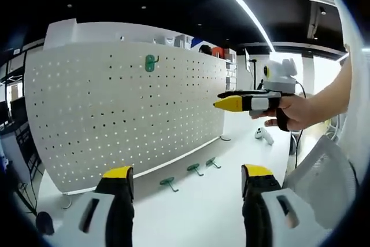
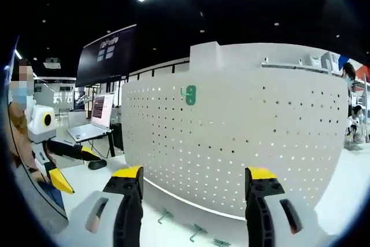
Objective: Insert the hook assembly into the mounting plate slot until the hook locks in place.
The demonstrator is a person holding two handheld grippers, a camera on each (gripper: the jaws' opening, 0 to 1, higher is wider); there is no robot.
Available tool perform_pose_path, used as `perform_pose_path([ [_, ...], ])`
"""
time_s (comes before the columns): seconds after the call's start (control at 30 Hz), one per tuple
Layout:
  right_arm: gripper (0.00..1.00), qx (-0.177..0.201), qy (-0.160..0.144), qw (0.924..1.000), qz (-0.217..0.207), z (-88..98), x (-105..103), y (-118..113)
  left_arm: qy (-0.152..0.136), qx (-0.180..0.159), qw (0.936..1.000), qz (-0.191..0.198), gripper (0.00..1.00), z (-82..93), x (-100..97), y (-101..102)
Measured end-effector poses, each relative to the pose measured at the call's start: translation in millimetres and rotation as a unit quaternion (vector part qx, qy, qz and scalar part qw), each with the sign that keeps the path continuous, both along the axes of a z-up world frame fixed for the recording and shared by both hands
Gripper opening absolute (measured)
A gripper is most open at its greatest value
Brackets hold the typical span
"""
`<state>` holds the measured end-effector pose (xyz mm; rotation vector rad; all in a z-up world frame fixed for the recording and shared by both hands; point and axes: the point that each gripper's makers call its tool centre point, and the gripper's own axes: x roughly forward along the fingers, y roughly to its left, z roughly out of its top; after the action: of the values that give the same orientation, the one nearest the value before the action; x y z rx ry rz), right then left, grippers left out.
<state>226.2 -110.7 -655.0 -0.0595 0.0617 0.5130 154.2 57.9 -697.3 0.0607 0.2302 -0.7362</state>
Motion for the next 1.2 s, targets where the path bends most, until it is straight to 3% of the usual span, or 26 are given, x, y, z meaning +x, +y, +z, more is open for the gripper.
perform_pose_path([
  [0.6,0.71,-0.017,0.038,0.9991,-0.008,-29.8,-26,-30,0.015,0.002,0.9999,0.003,0.79,-10.3,-1.7,3],
  [1.2,0.74,-0.021,0.079,0.9966,-0.011,-54.6,-49,-42,0.028,0.008,0.9995,-0.004,0.79,-20.1,-9.0,2],
])
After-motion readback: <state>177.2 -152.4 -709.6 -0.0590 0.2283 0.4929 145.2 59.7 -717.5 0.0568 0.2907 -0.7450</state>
